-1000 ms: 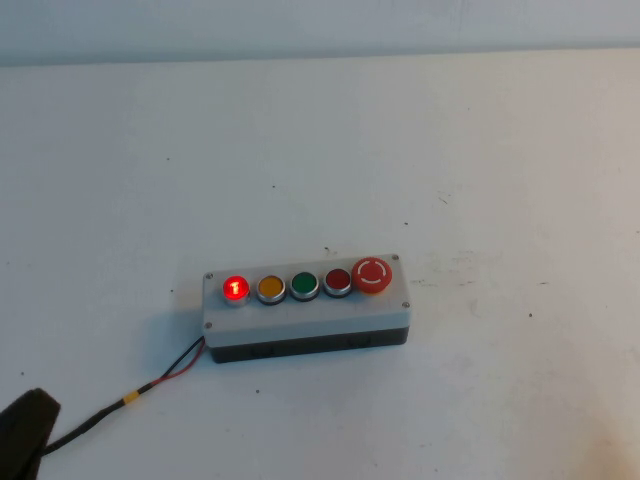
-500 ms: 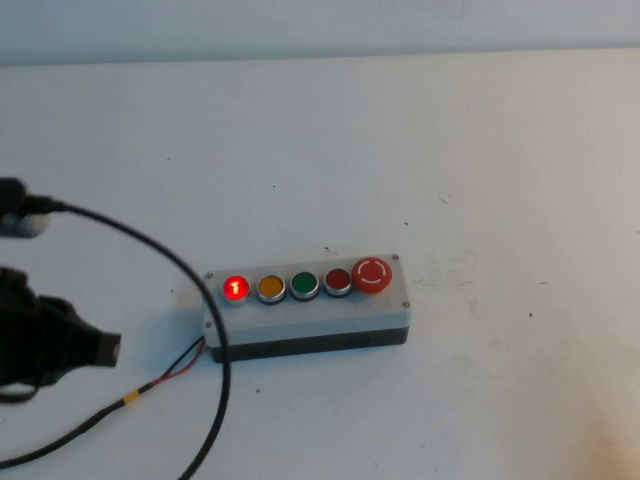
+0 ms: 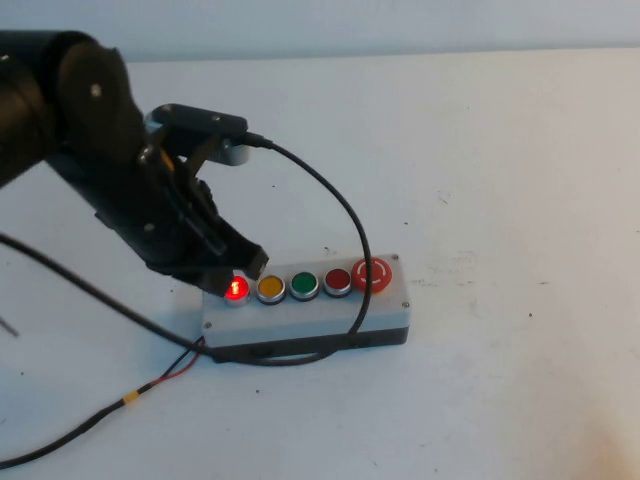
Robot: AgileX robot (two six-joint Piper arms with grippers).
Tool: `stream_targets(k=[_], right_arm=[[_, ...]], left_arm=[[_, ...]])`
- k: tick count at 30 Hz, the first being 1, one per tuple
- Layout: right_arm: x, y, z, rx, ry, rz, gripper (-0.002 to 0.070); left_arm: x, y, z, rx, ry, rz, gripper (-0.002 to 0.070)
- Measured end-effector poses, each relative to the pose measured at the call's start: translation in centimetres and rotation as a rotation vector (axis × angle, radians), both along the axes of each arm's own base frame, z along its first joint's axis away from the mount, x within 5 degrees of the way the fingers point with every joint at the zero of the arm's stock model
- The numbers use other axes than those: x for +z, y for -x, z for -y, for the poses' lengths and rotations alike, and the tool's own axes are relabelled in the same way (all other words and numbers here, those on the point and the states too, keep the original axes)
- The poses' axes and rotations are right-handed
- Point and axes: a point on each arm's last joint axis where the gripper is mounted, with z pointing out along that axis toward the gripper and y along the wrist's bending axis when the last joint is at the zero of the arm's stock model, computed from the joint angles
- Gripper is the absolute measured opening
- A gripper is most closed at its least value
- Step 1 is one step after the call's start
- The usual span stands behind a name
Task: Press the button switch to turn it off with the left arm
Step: Press the button to turn off
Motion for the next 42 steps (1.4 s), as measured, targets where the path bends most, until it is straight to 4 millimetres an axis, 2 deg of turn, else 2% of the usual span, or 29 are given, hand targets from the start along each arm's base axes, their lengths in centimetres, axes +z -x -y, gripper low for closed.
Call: stream_targets(k=[6, 12, 20, 42], right_arm=[[0.0, 0.0, 0.0, 0.0, 0.0, 0.0, -0.0016], [0.0, 0.0, 0.0, 0.0, 0.0, 0.0, -0.0016], [0.0, 0.0, 0.0, 0.0, 0.0, 0.0, -0.0016], [0.0, 0.0, 0.0, 0.0, 0.0, 0.0, -0.0016]], left_arm=[[-1.2, -3.7, 1.6, -0.025, -0.066, -0.044, -0.0003], [-2.8, -6.0, 2.7, -0.035, -0.084, -0.067, -0.0003], [-4.5, -6.9, 2.6, -0.04, -0.134, -0.097, -0.0003], [-4.6, -7.1, 2.6, -0.046, -0.14, -0.093, -0.0003]])
